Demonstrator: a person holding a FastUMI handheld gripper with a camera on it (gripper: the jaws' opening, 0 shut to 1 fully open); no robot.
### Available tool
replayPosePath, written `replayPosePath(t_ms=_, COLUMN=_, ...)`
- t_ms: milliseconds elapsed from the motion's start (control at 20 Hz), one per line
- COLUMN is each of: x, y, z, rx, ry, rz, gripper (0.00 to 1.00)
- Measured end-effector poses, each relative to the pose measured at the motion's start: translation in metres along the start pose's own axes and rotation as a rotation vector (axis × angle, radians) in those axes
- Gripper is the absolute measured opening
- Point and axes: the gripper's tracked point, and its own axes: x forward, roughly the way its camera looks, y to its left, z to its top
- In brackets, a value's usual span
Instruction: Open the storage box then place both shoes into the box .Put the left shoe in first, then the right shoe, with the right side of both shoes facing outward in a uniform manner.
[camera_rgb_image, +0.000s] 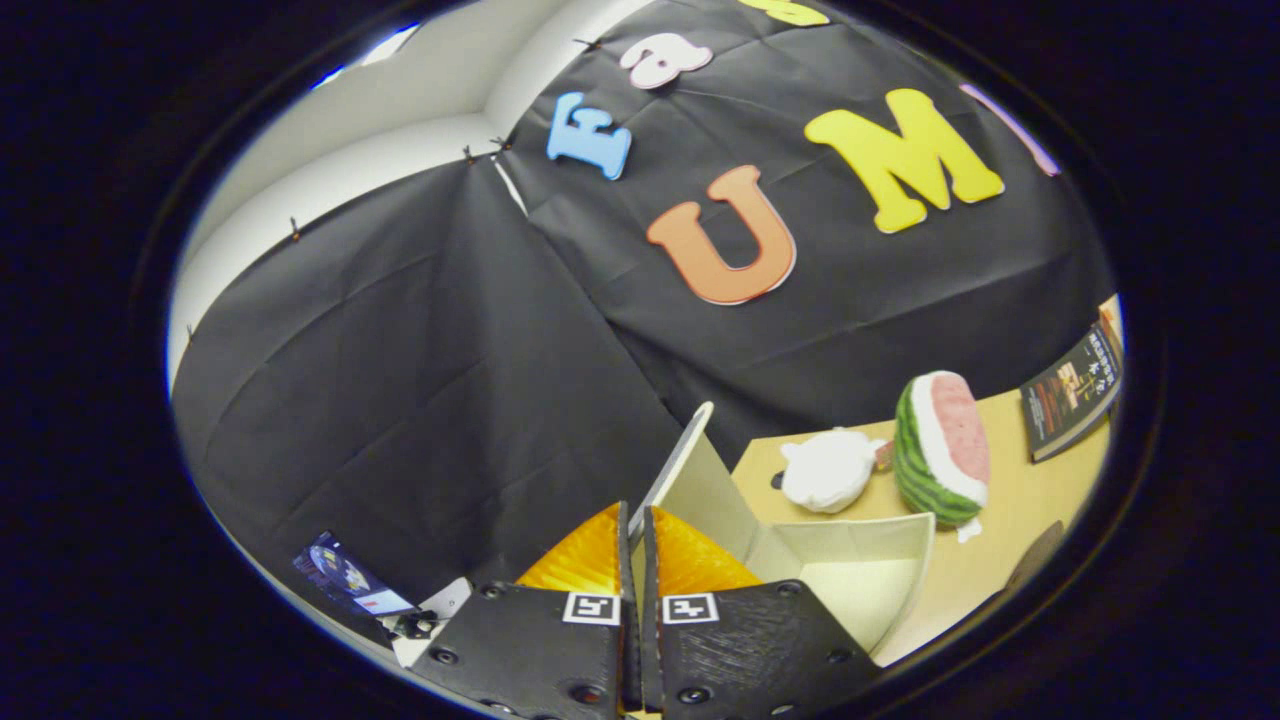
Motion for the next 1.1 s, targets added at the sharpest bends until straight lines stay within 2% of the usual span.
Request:
replayPosePath(t_ms=50, x=0.013, y=0.011, z=-0.004, rx=-0.011, ry=0.013, rz=0.012, gripper=0.01)
replayPosePath(t_ms=250, x=0.039, y=0.039, z=-0.027, rx=-0.024, ry=0.065, rz=0.042, gripper=0.24)
replayPosePath(t_ms=300, x=0.040, y=0.040, z=-0.027, rx=-0.030, ry=0.063, rz=0.041, gripper=0.24)
replayPosePath(t_ms=450, x=0.041, y=0.031, z=-0.032, rx=-0.059, ry=0.072, rz=-0.011, gripper=0.47)
replayPosePath(t_ms=600, x=0.025, y=0.005, z=-0.028, rx=-0.106, ry=0.049, rz=-0.107, gripper=0.66)
replayPosePath(t_ms=800, x=-0.024, y=-0.029, z=-0.007, rx=-0.201, ry=-0.015, rz=-0.258, gripper=0.89)
replayPosePath(t_ms=950, x=-0.072, y=-0.062, z=0.011, rx=-0.278, ry=-0.060, rz=-0.372, gripper=0.95)
replayPosePath(t_ms=1100, x=-0.134, y=-0.106, z=0.024, rx=-0.321, ry=-0.079, rz=-0.479, gripper=0.95)
